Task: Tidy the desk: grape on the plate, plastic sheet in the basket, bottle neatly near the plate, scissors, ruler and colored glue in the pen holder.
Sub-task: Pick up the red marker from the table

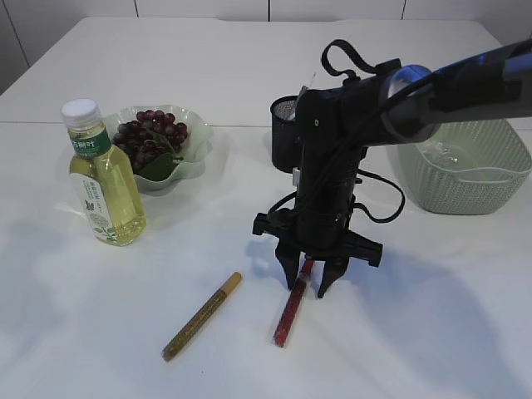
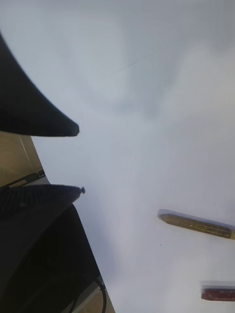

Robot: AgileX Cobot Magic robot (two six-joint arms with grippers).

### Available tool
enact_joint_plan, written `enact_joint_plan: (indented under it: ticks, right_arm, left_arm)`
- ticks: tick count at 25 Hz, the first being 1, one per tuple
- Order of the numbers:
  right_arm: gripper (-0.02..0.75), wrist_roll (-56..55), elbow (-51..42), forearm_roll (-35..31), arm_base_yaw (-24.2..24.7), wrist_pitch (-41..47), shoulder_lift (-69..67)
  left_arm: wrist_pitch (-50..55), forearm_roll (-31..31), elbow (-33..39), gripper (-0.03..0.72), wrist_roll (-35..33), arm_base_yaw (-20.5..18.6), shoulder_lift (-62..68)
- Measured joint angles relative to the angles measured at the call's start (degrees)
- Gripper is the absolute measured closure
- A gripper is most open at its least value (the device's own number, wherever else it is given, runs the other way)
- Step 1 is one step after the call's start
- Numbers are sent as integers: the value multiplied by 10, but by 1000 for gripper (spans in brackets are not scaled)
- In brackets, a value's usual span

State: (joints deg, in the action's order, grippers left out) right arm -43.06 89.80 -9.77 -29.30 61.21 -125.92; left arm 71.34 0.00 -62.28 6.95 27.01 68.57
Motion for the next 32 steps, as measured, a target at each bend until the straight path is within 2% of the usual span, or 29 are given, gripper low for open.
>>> enact_joint_plan:
  ticks: [20,23,28,32]
  right_arm:
    - [391,-2,0,0,0,0,-8]
    - [451,-3,0,0,0,2,-8]
    - [664,3,1,2,0,5,-8]
    - [690,13,1,2,0,6,-8]
  left_arm:
    - [0,0,0,442,-5,0,0]
    - [0,0,0,442,-7,0,0]
    - [0,0,0,442,-8,0,0]
    - [0,0,0,442,-10,0,0]
